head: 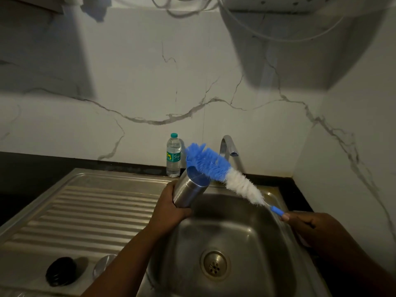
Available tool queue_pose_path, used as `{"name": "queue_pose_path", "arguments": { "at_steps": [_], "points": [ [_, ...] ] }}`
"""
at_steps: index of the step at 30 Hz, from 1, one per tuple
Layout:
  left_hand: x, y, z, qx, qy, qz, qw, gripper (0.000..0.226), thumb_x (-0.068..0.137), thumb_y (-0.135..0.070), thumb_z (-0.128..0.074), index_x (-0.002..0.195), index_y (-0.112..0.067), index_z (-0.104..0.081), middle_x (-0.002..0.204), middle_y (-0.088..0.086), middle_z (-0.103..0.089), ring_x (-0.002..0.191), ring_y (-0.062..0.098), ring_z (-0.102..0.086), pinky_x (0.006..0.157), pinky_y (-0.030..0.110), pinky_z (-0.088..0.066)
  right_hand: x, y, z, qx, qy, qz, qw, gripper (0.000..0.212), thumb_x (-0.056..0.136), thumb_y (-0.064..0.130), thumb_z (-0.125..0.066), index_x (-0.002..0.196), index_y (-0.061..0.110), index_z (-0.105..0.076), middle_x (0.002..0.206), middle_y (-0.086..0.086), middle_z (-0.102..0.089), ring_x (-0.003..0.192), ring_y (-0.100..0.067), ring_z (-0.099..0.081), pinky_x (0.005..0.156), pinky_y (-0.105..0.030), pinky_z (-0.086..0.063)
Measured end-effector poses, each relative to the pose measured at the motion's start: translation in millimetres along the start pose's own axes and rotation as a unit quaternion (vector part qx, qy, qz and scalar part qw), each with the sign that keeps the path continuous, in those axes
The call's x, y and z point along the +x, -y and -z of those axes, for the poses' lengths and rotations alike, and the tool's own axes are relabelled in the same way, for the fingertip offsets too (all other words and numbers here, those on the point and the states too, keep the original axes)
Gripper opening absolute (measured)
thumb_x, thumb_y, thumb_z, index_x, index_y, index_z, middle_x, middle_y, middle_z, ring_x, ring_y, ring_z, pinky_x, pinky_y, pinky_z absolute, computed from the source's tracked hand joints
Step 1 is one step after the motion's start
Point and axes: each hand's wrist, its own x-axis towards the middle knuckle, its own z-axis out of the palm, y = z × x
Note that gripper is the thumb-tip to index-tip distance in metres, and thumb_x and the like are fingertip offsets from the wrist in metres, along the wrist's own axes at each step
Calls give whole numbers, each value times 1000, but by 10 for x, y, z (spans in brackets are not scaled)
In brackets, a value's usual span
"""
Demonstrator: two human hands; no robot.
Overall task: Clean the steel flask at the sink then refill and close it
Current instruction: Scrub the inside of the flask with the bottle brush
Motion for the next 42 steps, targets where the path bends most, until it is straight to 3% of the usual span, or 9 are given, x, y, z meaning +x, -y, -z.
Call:
{"name": "queue_pose_path", "arguments": {
  "at_steps": [4, 6, 12, 17, 24, 28, 32, 39, 42],
  "points": [
    [25, 39, 15, 6, -20, 4, 1000, 89, 52, -20, -83, 128, -33, -41, 114, -7, -55, 100, 12, -58, 77, 28, -50, -40, 17, -49, -17, -30, 61, 998, 29, 84, 63, -48, 63, 51, -62, 60, -4, -58, 59, -8, -55, 54, -24, -38],
    [31, 33, 18, 7, -32, 8, 999, 90, 48, -26, -80, 130, -31, -42, 115, -4, -56, 100, 14, -59, 79, 33, -53, -48, 35, -83, -34, -34, 83, 995, 29, 85, 50, -50, 57, 53, -58, 54, -2, -51, 56, -7, -52, 51, -22, -35],
    [44, 9, 6, 18, -40, 33, 998, 96, 47, -33, -79, 134, -33, -38, 118, -5, -53, 104, 16, -56, 87, 46, -54, -85, -11, -124, -7, -39, 102, 994, 39, 83, 68, -40, 58, 43, -58, 56, 6, -53, 44, -5, -46, 45, -12, -33],
    [60, 42, 1, 46, -51, 27, 997, 101, 39, -47, -73, 133, -28, -42, 118, -1, -57, 104, 21, -59, 88, 51, -53, 9, -89, -163, -25, -21, 48, 998, 40, 92, 40, -50, 56, 29, -62, 59, -3, -59, 57, -6, -56, 53, -17, -42],
    [35, 6, 43, 23, -56, 32, 998, 103, 40, -42, -76, 136, -27, -41, 121, 1, -55, 105, 21, -58, 87, 48, -55, -19, 69, -173, -14, -15, 67, 998, 39, 88, 41, -51, 53, 25, -60, 47, -1, -48, 51, -5, -51, 53, -12, -40],
    [48, 0, 99, 21, -48, 41, 998, 99, 45, -31, -79, 136, -26, -40, 123, 2, -54, 107, 22, -57, 88, 46, -54, -20, -6, -113, -11, -1, 60, 998, 40, 90, 43, -48, 59, 26, -65, 59, 0, -57, 57, -10, -56, 53, -14, -39],
    [40, 7, 69, 44, -33, 34, 998, 106, 40, -43, -78, 138, -30, -39, 126, -1, -54, 110, 20, -56, 90, 50, -53, -8, -23, -108, -23, -11, 52, 998, 46, 91, 57, -38, 63, 34, -66, 65, 1, -62, 60, -7, -57, 53, -20, -40],
    [25, -30, 47, 4, -43, 37, 998, 95, 48, -28, -78, 135, -25, -42, 121, -1, -54, 106, 19, -56, 83, 34, -51, -27, 84, -202, -39, -24, 65, 997, 37, 92, 35, -52, 68, 15, -71, 48, -2, -44, 54, -5, -51, 52, -13, -36],
    [35, 12, 96, 20, -56, 42, 997, 94, 44, -31, -80, 131, -30, -43, 120, -1, -56, 105, 20, -59, 85, 41, -54, -33, 73, -165, -37, -23, 45, 998, 38, 93, 33, -52, 67, 12, -70, 46, 0, -41, 54, 0, -50, 54, -9, -37]
  ]
}}
